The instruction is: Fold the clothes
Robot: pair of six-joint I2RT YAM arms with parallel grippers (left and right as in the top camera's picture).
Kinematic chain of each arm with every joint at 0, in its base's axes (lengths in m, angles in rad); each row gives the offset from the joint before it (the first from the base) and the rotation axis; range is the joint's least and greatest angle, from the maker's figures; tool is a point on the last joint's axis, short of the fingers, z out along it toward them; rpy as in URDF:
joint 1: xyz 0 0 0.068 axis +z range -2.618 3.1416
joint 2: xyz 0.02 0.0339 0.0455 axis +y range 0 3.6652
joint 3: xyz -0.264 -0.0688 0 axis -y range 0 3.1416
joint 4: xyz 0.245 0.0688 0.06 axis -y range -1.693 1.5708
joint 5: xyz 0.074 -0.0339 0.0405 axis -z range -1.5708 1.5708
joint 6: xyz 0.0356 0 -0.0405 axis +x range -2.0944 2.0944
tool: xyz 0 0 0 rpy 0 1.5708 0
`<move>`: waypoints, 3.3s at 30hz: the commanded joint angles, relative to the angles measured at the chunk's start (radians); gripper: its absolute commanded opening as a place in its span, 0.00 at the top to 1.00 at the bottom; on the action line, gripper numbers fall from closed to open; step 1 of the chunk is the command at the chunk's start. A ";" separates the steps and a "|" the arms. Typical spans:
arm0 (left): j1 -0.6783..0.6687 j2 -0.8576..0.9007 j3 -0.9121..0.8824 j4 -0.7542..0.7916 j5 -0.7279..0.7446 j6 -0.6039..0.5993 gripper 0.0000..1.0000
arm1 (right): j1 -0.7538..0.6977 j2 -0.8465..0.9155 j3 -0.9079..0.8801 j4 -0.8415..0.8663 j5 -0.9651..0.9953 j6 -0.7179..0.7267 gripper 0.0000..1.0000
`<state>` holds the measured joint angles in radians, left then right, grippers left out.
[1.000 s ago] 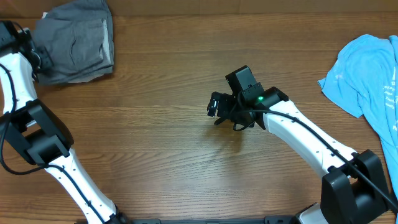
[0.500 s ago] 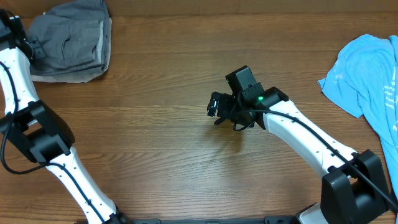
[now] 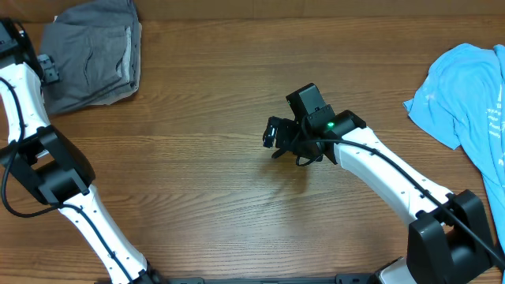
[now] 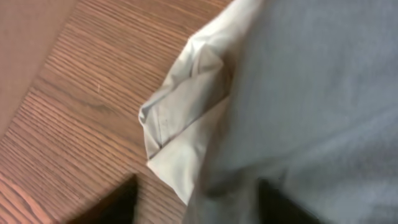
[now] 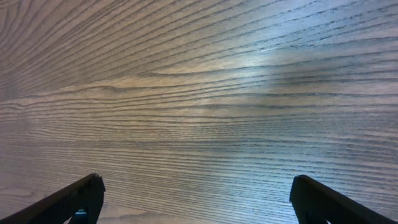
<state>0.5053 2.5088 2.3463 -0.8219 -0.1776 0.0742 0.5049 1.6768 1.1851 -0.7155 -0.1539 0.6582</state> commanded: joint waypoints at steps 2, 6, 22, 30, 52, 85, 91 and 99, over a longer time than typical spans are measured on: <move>-0.059 -0.071 0.047 -0.011 -0.016 -0.019 0.57 | 0.006 0.003 0.000 0.000 -0.004 -0.004 0.00; -0.109 -0.145 0.047 0.018 -0.011 -0.086 0.88 | 0.006 0.003 0.000 -0.001 -0.004 -0.004 0.00; -0.272 -0.015 0.045 0.203 0.025 -0.236 0.96 | 0.005 0.003 0.000 -0.005 -0.003 -0.012 0.00; -0.268 0.121 0.045 0.170 0.014 -0.235 0.93 | 0.005 0.003 0.000 0.000 -0.004 -0.011 0.00; -0.271 -0.114 0.045 -0.128 0.161 -0.236 0.96 | 0.006 0.003 0.000 -0.007 -0.004 -0.012 0.00; -0.269 -0.044 0.053 -0.401 0.178 -0.236 0.96 | 0.005 0.003 0.000 -0.019 -0.004 -0.034 0.00; -0.268 -0.155 0.053 -0.240 0.134 -0.236 0.96 | 0.005 0.003 0.000 -0.020 -0.004 -0.034 0.00; -0.233 -0.132 0.052 -0.042 -0.021 -0.226 0.96 | 0.005 0.003 0.000 -0.011 -0.003 -0.034 0.00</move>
<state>0.2379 2.3653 2.3920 -0.9058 -0.1005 -0.1555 0.5056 1.6768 1.1851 -0.7368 -0.1535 0.6312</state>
